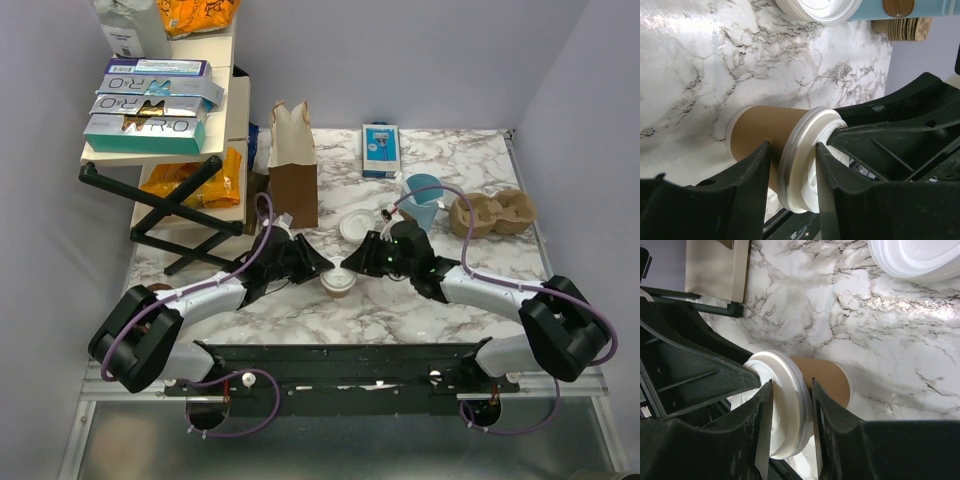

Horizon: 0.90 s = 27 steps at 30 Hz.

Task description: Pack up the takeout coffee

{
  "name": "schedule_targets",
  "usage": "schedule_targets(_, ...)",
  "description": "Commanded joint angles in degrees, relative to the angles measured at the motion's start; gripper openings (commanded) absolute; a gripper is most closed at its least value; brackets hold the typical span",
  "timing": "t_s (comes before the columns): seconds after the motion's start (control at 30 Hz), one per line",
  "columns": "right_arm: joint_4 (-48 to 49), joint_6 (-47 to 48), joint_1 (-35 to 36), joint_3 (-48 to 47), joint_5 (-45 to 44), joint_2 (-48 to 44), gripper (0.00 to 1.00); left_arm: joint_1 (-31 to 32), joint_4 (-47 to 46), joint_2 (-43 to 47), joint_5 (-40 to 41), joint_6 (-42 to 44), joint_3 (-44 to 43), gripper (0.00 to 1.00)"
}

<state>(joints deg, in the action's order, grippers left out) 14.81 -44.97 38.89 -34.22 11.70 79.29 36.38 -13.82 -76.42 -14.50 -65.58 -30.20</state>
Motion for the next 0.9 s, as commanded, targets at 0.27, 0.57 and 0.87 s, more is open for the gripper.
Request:
schedule_targets(0.27, -16.56, 5.25, 1.01, 3.98, -3.35, -5.09, 0.38, 9.32, 8.81, 3.02, -1.32, 3.27, 0.93, 0.84)
schedule_targets(0.57, -19.81, 6.38, 1.01, 1.97, -4.67, -12.74, 0.75, 9.41, 13.72, 9.79, 1.66, 6.6, -2.76, 0.99)
schedule_targets(0.87, -27.37, 8.84, 0.92, -5.06, -18.98, -22.58, 1.0, 9.5, 24.71, 15.42, 9.4, 10.82, -6.72, 0.99)
